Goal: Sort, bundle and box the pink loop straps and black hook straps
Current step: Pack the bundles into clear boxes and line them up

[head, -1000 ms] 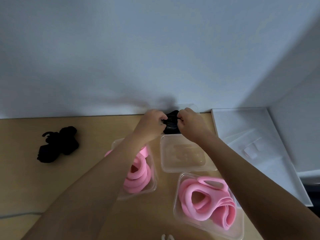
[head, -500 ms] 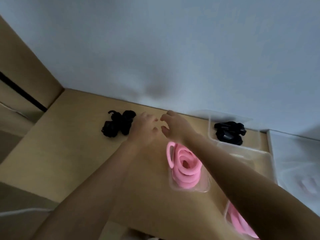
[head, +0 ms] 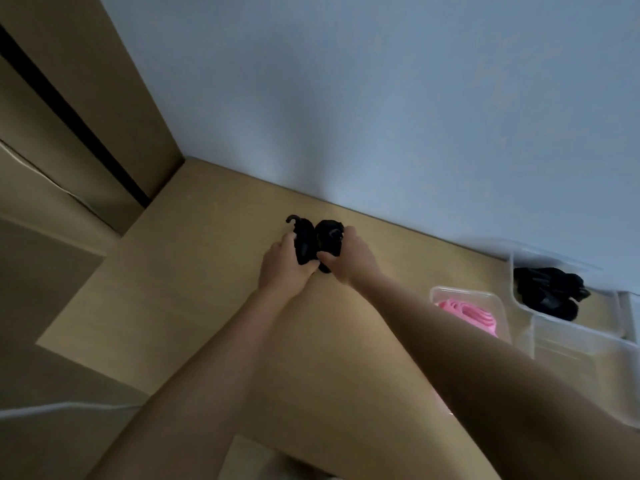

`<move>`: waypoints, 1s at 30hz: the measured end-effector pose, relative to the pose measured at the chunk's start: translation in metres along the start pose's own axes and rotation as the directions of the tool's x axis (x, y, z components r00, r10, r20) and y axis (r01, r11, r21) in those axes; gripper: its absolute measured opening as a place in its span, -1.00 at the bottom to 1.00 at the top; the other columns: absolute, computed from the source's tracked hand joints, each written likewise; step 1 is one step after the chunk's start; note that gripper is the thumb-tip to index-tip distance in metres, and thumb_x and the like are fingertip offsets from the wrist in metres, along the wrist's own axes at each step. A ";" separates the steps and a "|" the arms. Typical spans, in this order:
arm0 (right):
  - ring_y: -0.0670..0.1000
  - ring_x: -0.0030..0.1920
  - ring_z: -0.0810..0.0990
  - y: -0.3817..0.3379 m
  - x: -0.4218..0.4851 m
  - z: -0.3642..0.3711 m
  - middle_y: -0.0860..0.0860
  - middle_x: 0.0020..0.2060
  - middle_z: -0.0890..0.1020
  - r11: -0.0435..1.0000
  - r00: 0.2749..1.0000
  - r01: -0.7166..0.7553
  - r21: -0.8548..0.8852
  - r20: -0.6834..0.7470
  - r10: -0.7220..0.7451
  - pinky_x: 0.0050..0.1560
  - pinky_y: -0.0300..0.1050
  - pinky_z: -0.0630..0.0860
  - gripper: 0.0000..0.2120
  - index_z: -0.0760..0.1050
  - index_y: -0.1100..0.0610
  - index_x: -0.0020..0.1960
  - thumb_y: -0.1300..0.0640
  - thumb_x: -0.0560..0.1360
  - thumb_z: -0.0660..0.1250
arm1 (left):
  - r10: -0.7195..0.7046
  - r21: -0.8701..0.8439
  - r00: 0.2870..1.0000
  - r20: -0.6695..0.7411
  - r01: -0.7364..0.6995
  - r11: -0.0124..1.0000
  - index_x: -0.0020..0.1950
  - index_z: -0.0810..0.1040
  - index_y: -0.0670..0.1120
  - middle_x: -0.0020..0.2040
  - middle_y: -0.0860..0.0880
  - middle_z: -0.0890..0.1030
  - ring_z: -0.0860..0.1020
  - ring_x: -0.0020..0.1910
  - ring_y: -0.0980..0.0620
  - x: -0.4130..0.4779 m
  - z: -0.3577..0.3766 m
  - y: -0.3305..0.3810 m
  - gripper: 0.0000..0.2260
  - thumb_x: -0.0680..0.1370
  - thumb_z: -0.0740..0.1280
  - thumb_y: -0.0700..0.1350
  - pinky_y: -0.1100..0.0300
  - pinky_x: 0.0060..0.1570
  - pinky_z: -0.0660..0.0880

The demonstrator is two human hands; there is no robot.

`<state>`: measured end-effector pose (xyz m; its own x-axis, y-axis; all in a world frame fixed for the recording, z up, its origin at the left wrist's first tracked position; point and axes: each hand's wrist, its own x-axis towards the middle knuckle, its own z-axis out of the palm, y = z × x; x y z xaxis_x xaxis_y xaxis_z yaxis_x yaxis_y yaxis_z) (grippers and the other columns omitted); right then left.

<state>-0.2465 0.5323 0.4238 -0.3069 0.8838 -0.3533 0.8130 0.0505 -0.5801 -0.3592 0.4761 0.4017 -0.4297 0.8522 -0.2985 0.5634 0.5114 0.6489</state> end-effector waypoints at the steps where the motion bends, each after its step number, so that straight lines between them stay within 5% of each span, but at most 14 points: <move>1: 0.14 0.10 0.51 0.000 0.001 0.000 0.15 0.17 0.50 1.000 1.000 0.001 0.022 -0.001 -0.001 -0.10 -0.12 0.40 -0.51 0.26 0.21 0.33 0.06 0.49 0.33 | 0.003 -0.047 1.000 -0.005 -0.003 0.999 0.37 0.34 -0.09 0.21 -0.08 0.50 0.50 0.17 -0.09 0.000 0.001 0.000 -0.47 0.46 0.41 0.01 0.08 0.07 0.47; 5: 0.06 -0.15 0.52 0.006 -0.004 -0.012 0.13 0.02 0.56 0.976 0.997 -0.041 0.214 -0.055 0.054 -0.22 -0.12 0.47 -0.60 0.34 0.20 0.27 0.12 0.47 0.29 | 0.022 -0.224 1.000 0.016 -0.018 0.975 0.39 0.31 -0.07 0.21 0.00 0.49 0.49 0.18 -0.03 -0.006 0.000 0.006 -0.47 0.48 0.41 -0.04 0.18 0.02 0.41; 9: -0.15 -0.32 0.47 0.027 -0.020 -0.044 -0.11 -0.26 0.52 0.926 0.983 0.013 0.378 -0.173 0.057 -0.42 -0.40 0.37 -0.68 0.40 0.12 0.22 0.19 0.47 0.28 | 0.054 -0.349 0.998 0.013 -0.046 0.936 0.37 0.25 -0.09 0.24 0.01 0.45 0.47 0.10 0.05 -0.015 -0.001 0.029 -0.39 0.42 0.47 -0.11 0.25 -0.02 0.37; 17: -0.03 -0.07 0.55 0.128 -0.096 -0.135 -0.03 -0.04 0.57 0.924 0.927 0.051 0.379 -0.362 0.098 0.03 -0.18 0.47 -0.55 0.42 0.08 0.30 0.24 0.42 0.32 | 0.286 -0.464 0.951 0.121 -0.201 0.863 -0.02 0.45 0.05 -0.03 0.15 0.54 0.53 0.05 0.06 -0.055 0.049 0.114 -0.62 0.32 0.51 -0.27 0.24 0.02 0.46; 25: 0.00 0.01 0.55 0.257 -0.180 -0.200 0.01 0.02 0.59 0.897 0.865 -0.024 0.440 -0.441 0.239 0.06 -0.13 0.47 -0.58 0.46 0.03 0.22 0.20 0.37 0.36 | 0.531 -0.356 0.784 0.322 -0.420 0.835 0.12 0.53 -0.08 0.04 -0.02 0.59 0.56 0.08 -0.04 -0.119 0.139 0.197 -0.59 0.31 0.47 -0.30 0.14 0.06 0.48; 30: 0.03 0.04 0.54 0.311 -0.209 -0.218 0.03 0.04 0.58 0.876 0.846 -0.036 0.480 -0.451 0.282 0.07 -0.12 0.46 -0.58 0.46 0.08 0.22 0.29 0.38 0.37 | 0.544 -0.166 0.681 0.490 -0.540 0.825 0.26 0.48 -0.07 0.12 -0.01 0.54 0.51 0.05 0.07 -0.132 0.185 0.228 -0.50 0.35 0.48 -0.25 0.48 -0.14 0.35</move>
<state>0.1785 0.4649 0.4773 0.1930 0.9724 -0.1313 0.4859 -0.2110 -0.8481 -0.0435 0.5010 0.4597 0.3597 0.9129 -0.1929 0.5799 -0.0568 0.8127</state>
